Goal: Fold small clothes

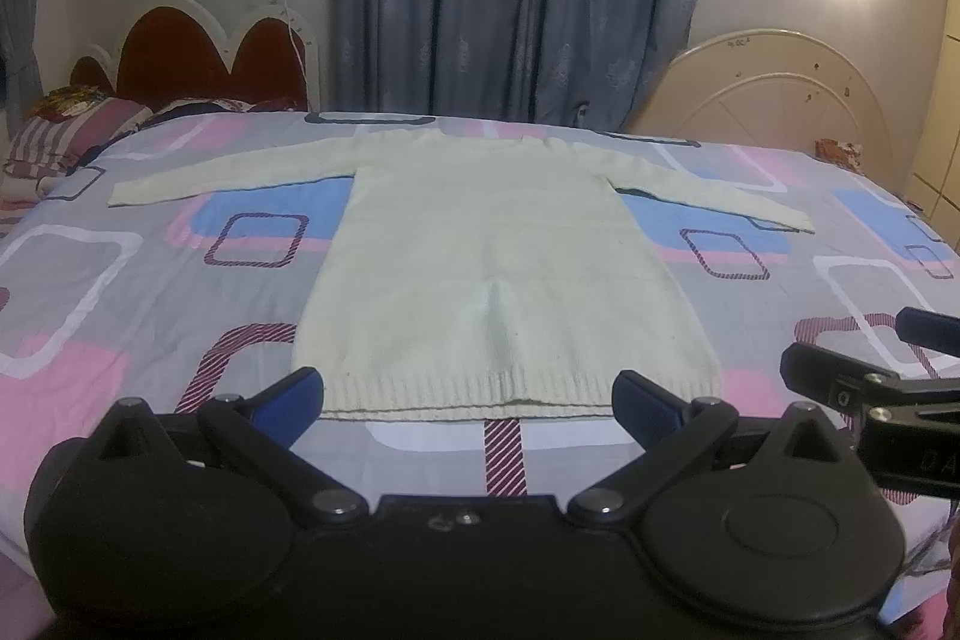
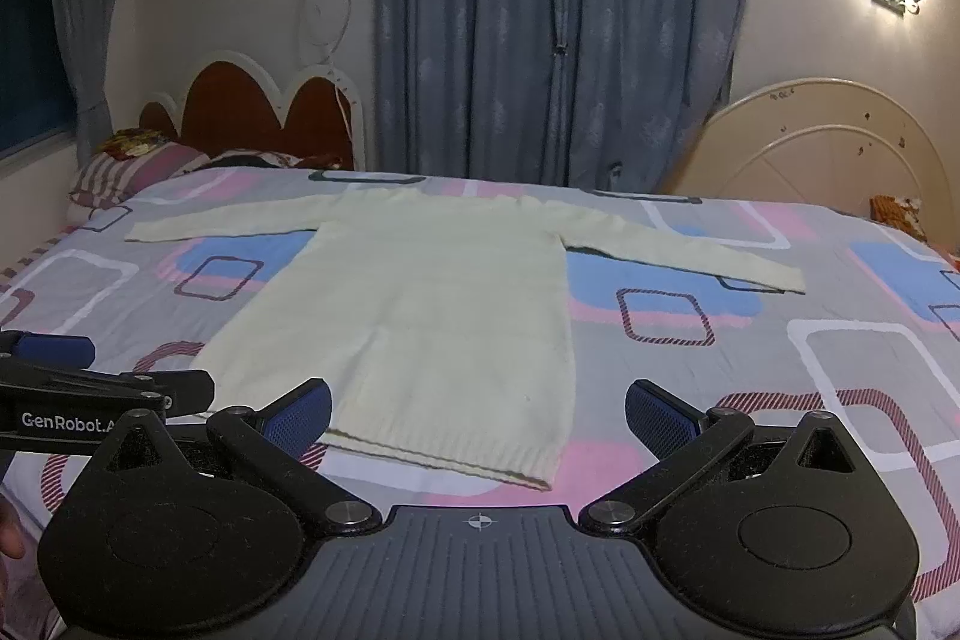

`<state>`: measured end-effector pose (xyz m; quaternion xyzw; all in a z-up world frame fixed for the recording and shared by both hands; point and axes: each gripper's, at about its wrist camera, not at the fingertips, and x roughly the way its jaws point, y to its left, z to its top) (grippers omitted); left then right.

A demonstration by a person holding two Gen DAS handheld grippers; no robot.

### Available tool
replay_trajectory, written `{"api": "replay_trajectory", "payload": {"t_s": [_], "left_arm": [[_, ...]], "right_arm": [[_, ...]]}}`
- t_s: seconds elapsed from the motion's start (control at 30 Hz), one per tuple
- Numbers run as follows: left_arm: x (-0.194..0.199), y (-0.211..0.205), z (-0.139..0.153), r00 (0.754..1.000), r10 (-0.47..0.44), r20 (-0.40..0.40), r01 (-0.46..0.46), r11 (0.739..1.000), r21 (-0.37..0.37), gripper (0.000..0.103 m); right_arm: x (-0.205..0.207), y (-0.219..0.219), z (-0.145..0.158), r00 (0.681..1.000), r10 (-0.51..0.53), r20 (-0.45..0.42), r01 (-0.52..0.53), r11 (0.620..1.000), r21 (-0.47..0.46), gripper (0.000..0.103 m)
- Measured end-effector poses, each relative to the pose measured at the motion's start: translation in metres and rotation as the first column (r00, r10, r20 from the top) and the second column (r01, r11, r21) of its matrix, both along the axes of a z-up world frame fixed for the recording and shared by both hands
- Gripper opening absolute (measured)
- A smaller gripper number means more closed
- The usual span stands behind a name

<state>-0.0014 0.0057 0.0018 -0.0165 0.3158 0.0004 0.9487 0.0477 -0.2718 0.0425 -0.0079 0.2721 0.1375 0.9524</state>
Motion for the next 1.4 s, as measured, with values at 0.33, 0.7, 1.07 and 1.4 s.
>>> {"api": "replay_trajectory", "payload": {"t_s": [0.33, 0.7, 1.07, 1.4], "left_arm": [[0.004, -0.001, 0.002, 1.0, -0.009, -0.008, 0.009, 1.0, -0.003, 0.103], [0.005, -0.007, 0.001, 1.0, -0.023, -0.007, 0.023, 1.0, 0.007, 0.103], [0.004, -0.007, 0.0, 1.0, -0.021, -0.005, 0.021, 1.0, 0.009, 0.103], [0.003, -0.007, -0.001, 1.0, -0.013, -0.002, 0.013, 1.0, 0.01, 0.103]], "right_arm": [[0.002, 0.001, 0.002, 1.0, -0.007, -0.002, 0.007, 1.0, 0.0, 0.103], [0.006, -0.007, 0.004, 1.0, -0.025, -0.001, 0.025, 1.0, 0.01, 0.103], [0.007, -0.007, 0.004, 1.0, -0.027, -0.001, 0.027, 1.0, 0.013, 0.103], [0.006, -0.009, 0.004, 1.0, -0.026, 0.003, 0.026, 1.0, 0.013, 0.103]]}}
